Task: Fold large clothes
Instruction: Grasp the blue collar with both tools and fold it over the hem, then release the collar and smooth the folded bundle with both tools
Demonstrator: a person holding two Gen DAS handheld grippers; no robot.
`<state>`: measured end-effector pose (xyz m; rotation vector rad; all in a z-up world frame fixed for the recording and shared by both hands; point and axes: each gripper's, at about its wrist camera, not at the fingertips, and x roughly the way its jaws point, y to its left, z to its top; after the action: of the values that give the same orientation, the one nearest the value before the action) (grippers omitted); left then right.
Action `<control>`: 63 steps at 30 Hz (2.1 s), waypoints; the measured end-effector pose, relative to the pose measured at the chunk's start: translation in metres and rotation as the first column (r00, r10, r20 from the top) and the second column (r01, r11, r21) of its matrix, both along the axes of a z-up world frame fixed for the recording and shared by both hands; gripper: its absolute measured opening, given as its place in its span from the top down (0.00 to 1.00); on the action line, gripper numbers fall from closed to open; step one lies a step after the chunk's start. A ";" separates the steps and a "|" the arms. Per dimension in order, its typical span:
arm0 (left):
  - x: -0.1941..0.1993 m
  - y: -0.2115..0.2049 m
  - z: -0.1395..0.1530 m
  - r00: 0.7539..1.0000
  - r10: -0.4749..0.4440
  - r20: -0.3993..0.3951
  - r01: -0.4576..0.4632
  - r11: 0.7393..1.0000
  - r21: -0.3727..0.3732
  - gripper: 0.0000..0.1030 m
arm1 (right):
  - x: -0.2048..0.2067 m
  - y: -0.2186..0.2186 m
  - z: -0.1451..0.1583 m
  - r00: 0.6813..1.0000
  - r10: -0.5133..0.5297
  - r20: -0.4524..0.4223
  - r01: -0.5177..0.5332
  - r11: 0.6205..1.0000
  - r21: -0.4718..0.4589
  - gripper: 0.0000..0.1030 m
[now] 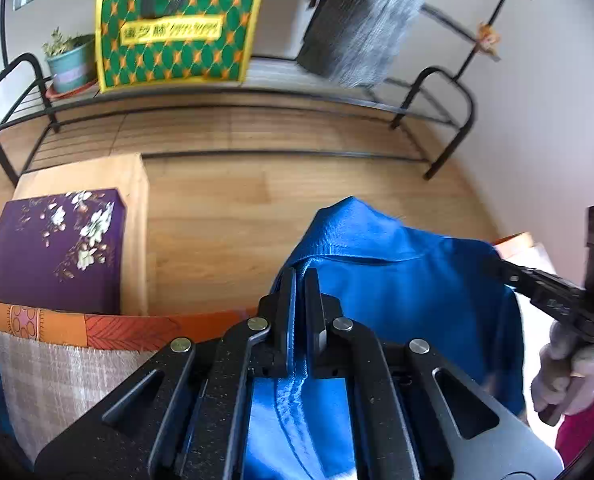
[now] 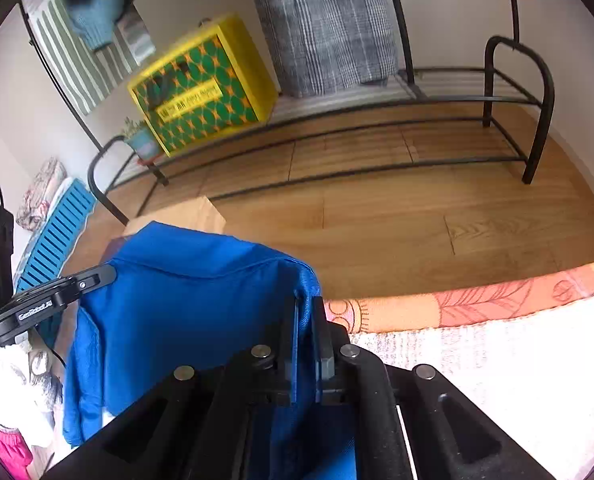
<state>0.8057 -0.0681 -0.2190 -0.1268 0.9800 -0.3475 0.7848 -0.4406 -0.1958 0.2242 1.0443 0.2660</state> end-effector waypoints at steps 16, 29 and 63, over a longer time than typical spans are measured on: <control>-0.147 0.006 0.128 0.981 -0.093 0.169 0.103 0.993 -0.054 1.00 | -0.119 0.003 0.151 0.985 0.036 0.166 -0.049 0.996 0.074 0.99; -0.335 0.029 0.170 0.958 -0.139 0.251 0.163 0.984 -0.076 1.00 | -0.305 0.014 0.223 0.973 0.091 0.210 -0.111 0.990 0.085 0.99; -0.601 0.087 0.182 0.984 -0.125 0.129 0.148 0.971 -0.189 1.00 | -0.579 -0.030 0.241 0.976 0.077 0.202 -0.084 0.996 0.026 0.75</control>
<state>0.2043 0.0189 -0.0370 -0.2183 0.8388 -0.5736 0.2063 -0.4705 0.0449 0.1817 0.8499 0.3727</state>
